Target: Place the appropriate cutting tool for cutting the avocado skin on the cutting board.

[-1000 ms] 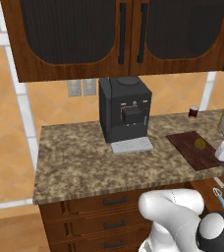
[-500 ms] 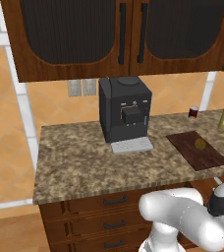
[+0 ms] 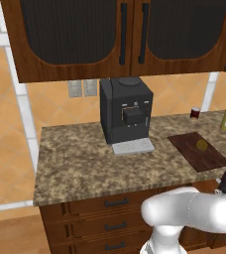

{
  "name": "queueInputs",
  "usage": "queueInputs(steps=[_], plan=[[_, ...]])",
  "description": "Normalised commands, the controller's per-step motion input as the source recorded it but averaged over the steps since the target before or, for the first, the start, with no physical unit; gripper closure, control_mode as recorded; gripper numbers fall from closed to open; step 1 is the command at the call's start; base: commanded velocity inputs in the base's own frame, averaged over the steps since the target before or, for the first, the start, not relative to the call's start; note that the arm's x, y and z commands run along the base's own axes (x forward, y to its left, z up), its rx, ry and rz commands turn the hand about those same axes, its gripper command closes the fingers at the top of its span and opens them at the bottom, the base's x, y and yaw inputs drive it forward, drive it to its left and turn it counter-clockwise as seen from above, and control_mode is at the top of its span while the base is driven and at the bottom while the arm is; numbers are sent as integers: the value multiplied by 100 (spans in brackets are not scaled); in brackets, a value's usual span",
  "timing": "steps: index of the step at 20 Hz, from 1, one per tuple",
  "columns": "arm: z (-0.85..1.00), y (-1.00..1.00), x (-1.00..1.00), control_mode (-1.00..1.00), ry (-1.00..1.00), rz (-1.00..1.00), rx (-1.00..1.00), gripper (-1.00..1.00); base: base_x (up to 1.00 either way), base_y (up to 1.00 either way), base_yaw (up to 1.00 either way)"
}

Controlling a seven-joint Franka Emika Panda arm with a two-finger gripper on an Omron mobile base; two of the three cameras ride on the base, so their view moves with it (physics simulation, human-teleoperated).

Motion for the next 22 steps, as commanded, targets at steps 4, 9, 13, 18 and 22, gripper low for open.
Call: queueInputs(steps=[4, 9, 13, 18, 22], plan=[[-70, -6, 9, -100, 18, 0, 0, -100, 0, 0, 0], [-63, 0, -7, -100, 16, 0, 2, -100, 0, 0, 0], [-14, 0, -51, -100, 17, 1, 1, -100, 0, 0, 0], [0, 1, -67, -100, 23, 1, 0, -100, 0, 0, 0], [0, 0, -81, -100, 24, 1, 0, -100, 0, 0, 0]])
